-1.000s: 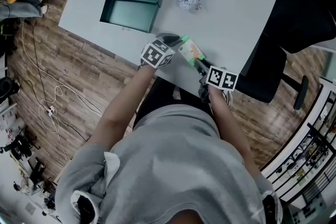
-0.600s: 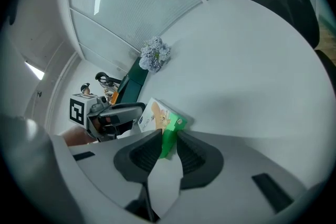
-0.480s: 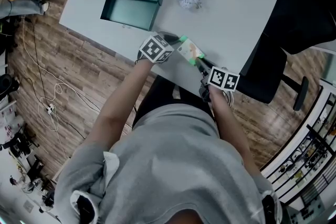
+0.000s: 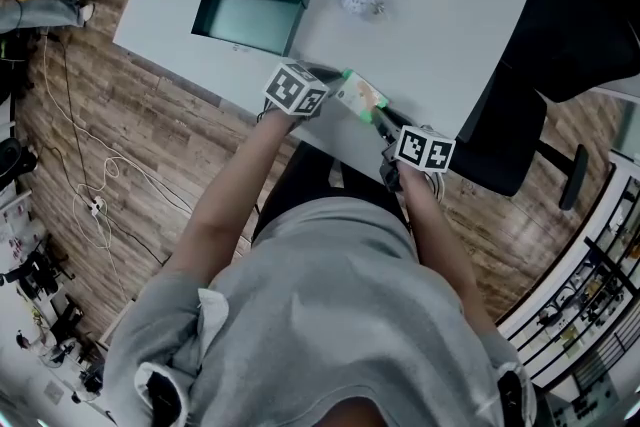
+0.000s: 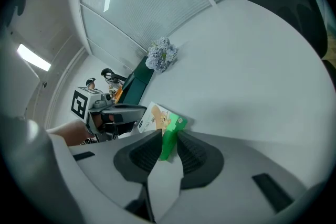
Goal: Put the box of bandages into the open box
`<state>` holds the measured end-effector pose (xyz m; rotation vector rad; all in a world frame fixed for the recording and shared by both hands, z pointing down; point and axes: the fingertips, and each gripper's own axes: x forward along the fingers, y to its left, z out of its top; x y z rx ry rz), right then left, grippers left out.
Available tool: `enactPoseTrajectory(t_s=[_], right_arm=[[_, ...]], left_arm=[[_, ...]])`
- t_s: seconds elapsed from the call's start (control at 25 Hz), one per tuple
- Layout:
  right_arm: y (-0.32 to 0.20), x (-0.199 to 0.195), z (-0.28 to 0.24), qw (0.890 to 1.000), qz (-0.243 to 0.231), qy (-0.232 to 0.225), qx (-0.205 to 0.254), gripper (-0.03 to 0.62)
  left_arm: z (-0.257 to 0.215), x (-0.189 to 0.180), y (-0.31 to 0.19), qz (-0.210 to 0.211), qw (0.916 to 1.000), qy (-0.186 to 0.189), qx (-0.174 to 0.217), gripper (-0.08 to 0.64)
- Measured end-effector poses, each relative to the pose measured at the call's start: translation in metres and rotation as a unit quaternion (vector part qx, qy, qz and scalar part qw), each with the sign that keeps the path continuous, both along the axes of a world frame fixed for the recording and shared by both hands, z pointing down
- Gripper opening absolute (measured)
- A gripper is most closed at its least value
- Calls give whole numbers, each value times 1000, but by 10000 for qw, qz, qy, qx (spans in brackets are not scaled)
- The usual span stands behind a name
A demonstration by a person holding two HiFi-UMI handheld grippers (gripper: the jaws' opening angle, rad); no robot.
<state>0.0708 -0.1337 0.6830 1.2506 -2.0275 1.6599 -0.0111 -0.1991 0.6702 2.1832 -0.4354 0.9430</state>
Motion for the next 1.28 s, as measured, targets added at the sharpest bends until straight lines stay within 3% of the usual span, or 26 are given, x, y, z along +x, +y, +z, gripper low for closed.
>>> enactPoseTrajectory(t_s=[0.24,0.44,0.56,0.76,1.0,1.28], right_arm=[[0,-1,0,10000,-58,63,23,110],[1,-2,-5,9998,-112,139,67,110],[4,-3,-10,9997,-151,148,110,110],[3,-10,-24,9990,-330,-48,299,94],[-4,-22,-55,9930,-796,-47,871,86],[-11,-30,-88,9850,-1027,188,1376,74]], left_arm=[[4,-3,-1,13,9997,-180,159,37],[3,-3,5,-201,9997,-155,6,30],[-10,-6,6,-503,9986,-4,133,21],[-56,-10,2,-803,9945,578,345,21],[-118,-37,-17,-1209,9832,944,990,21],[-186,-111,-61,-1810,9577,543,2172,21]])
